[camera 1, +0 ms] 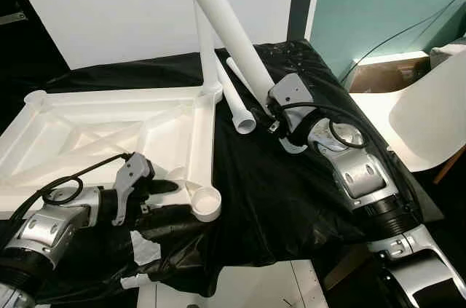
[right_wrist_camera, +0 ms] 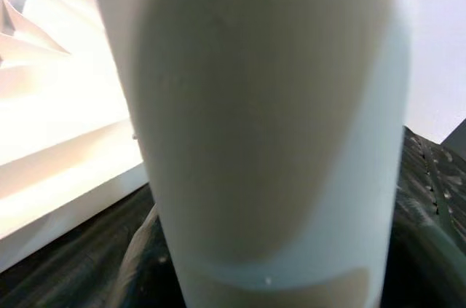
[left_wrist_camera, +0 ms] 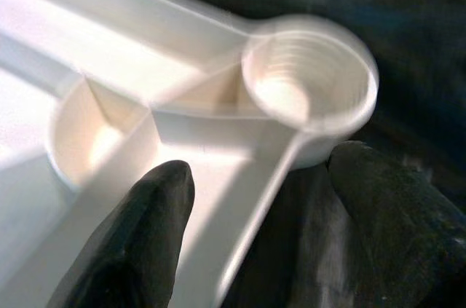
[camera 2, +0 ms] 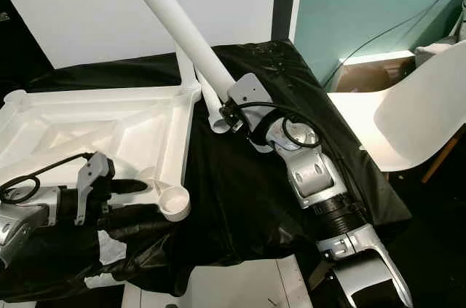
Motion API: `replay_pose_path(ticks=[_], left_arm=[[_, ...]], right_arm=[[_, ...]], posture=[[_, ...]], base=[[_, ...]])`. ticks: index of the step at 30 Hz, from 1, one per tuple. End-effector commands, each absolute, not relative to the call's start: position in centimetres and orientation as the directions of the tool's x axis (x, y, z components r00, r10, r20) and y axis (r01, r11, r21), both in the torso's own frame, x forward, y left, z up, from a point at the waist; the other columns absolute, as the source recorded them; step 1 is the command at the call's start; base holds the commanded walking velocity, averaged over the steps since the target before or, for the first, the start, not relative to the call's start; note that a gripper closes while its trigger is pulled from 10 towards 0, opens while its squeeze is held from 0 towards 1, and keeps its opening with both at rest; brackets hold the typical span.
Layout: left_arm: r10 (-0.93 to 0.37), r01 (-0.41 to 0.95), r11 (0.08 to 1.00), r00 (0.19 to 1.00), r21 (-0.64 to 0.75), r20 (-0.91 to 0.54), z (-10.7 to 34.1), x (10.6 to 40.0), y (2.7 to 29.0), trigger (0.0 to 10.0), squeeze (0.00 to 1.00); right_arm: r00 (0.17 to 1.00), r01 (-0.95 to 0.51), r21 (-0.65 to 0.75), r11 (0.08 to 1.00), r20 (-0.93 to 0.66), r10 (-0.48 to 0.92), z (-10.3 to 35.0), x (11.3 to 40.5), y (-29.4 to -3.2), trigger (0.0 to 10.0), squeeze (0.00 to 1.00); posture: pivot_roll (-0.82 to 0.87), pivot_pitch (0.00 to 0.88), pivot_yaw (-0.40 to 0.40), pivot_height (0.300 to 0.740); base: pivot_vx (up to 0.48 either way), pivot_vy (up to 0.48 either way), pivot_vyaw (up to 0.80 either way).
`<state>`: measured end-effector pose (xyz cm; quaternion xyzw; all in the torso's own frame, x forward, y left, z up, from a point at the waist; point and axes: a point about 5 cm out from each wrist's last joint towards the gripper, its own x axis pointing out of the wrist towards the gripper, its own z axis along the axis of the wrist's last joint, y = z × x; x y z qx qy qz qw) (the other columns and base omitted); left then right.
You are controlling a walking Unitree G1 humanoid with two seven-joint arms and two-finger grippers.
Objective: Building children table
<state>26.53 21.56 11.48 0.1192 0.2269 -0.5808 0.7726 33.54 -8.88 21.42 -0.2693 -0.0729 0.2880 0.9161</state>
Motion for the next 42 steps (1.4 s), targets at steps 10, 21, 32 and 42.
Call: replay_pose_path(ticks=[10,21,32,42], left_arm=[[-0.772,0.972,0.177,0.041,-0.153,-0.634,8.4,24.7,21.9,0.0,0.00],[-0.836,0.948,0.317,0.282,0.005,-0.470,7.7,27.1,16.6,10.0,0.00],[-0.833,0.923,0.382,0.364,0.043,-0.416,7.6,27.9,14.9,10.0,0.00],[-0.837,0.910,0.412,0.399,0.046,-0.374,7.5,28.3,13.3,10.0,0.00]], right_arm=[[0.809,-0.497,-0.523,0.693,0.011,0.588,21.7,33.1,-8.3,10.0,0.00],[0.767,-0.578,-0.456,0.676,-0.022,0.641,19.6,31.3,-7.9,10.0,0.00],[0.725,-0.633,-0.403,0.661,-0.009,0.689,18.7,30.0,-7.6,10.0,0.00],[0.632,-0.674,-0.437,0.595,0.075,0.771,20.4,29.6,-5.7,10.0,0.00]], posture=[[-0.11,0.000,0.064,0.740],[-0.11,0.000,0.064,0.740],[-0.13,0.000,0.071,0.740],[-0.12,0.000,0.066,0.740]], base=[[0.000,0.000,0.00],[0.000,0.000,0.00],[0.000,0.000,0.00],[0.000,0.000,0.00]])
